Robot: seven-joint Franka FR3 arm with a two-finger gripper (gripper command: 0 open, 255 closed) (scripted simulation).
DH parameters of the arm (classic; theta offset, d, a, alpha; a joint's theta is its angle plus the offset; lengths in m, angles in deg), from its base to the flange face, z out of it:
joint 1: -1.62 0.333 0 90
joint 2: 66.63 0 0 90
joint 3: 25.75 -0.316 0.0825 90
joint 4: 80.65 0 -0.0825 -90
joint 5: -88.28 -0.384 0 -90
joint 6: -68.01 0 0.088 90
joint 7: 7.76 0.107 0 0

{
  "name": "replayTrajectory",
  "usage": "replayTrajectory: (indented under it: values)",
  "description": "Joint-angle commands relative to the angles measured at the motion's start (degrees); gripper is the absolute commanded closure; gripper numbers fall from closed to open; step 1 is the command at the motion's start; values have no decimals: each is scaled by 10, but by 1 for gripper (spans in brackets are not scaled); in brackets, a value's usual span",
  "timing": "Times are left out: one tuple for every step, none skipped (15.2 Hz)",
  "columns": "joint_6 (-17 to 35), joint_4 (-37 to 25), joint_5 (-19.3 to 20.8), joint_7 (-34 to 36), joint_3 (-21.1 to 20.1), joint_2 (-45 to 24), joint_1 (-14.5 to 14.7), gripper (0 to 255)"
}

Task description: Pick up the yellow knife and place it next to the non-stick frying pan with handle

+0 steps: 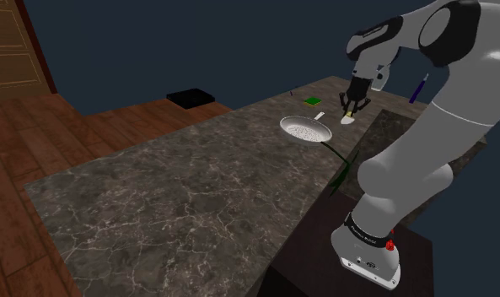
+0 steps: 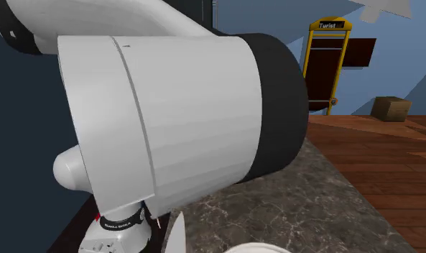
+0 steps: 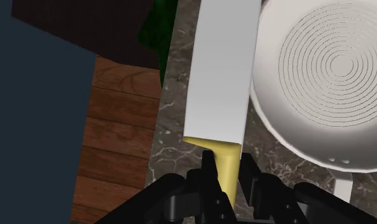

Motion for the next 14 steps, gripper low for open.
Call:
replayTrajectory:
  values:
    - [-2, -43, -12, -24, 11, -43, -7, 255]
    - [-7, -67, -18, -37, 16, -65, -12, 255]
    - [-12, -92, -25, -49, 20, -86, -18, 255]
    - [-18, -119, -32, -61, 24, -108, -24, 255]
    - [-25, -146, -40, -73, 28, -131, -31, 255]
    - [-33, -174, -47, -84, 31, -154, -38, 255]
    - [-41, -204, -55, -95, 33, -177, -47, 255]
    - [-50, -234, -64, -106, 35, -201, -56, 255]
    - [-61, -267, -72, -116, 36, -225, -65, 255]
    - [-72, -301, -80, -125, 36, -250, -76, 255]
    - [-84, -338, -89, -134, 36, -276, -88, 255]
    - [-98, -377, -97, -142, 36, -303, -100, 255]
    - [-113, -419, -105, -149, 35, -331, -114, 255]
    - [-131, -465, -114, -155, 34, -360, -128, 255]
